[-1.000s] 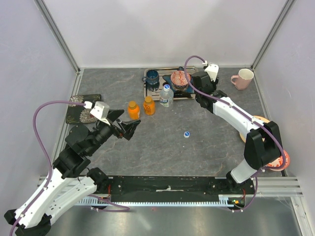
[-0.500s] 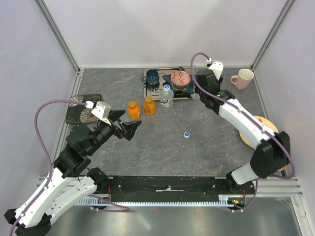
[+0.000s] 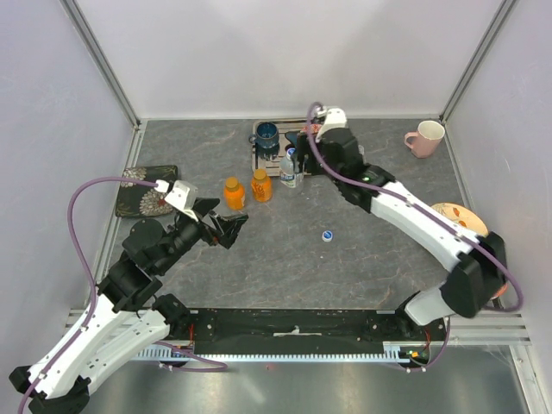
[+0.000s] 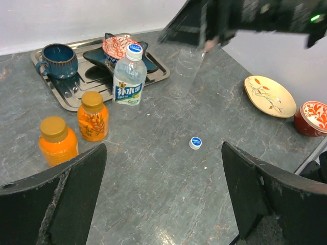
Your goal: Unscrew the bottle caps
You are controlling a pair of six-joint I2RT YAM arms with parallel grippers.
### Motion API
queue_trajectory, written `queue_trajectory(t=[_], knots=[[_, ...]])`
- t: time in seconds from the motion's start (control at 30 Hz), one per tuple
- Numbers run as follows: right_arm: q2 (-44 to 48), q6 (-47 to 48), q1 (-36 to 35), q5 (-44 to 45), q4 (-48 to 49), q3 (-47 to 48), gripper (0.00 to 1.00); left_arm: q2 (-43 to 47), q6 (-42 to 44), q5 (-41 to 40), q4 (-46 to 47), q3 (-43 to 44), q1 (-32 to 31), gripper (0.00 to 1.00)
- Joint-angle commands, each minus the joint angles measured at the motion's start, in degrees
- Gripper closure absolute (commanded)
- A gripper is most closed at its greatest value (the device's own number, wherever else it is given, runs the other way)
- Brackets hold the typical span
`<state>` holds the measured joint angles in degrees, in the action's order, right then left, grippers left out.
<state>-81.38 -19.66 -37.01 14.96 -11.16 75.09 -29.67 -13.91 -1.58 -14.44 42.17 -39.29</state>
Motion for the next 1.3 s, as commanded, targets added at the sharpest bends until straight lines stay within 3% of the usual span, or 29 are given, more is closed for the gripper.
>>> queue_trajectory(t=[0.0, 0.37, 0.87, 0.97, 1.1, 1.27], knots=[[-6.0, 0.6, -2.0, -1.8, 2.5, 4.9, 0.22, 0.6, -2.3, -1.4, 0.6, 0.2, 0.1, 0.01], [-17.1, 2.7, -2.6, 9.8, 5.4, 9.6, 0.18, 1.5, -2.0, -1.6, -1.1, 0.0, 0.1, 0.01], [-24.3, 2.3, -2.5, 10.9, 6.5, 12.4, 0.30, 0.8, -2.1, -1.2, -0.6, -1.4, 0.1, 0.01], [-24.6, 2.4, -2.6, 11.2, 7.1, 12.4, 0.36, 0.7, -1.9, -1.3, -0.6, -1.4, 0.1, 0.01], [-24.8, 2.5, -2.6, 10.9, 7.1, 12.3, 0.57, 0.5, -1.9, -1.1, -0.7, -1.3, 0.1, 0.01], [-22.1, 1.2, -2.5, 11.5, 7.3, 9.4, 0.75, 0.3, -1.7, -1.1, -0.7, -1.3, 0.1, 0.01]])
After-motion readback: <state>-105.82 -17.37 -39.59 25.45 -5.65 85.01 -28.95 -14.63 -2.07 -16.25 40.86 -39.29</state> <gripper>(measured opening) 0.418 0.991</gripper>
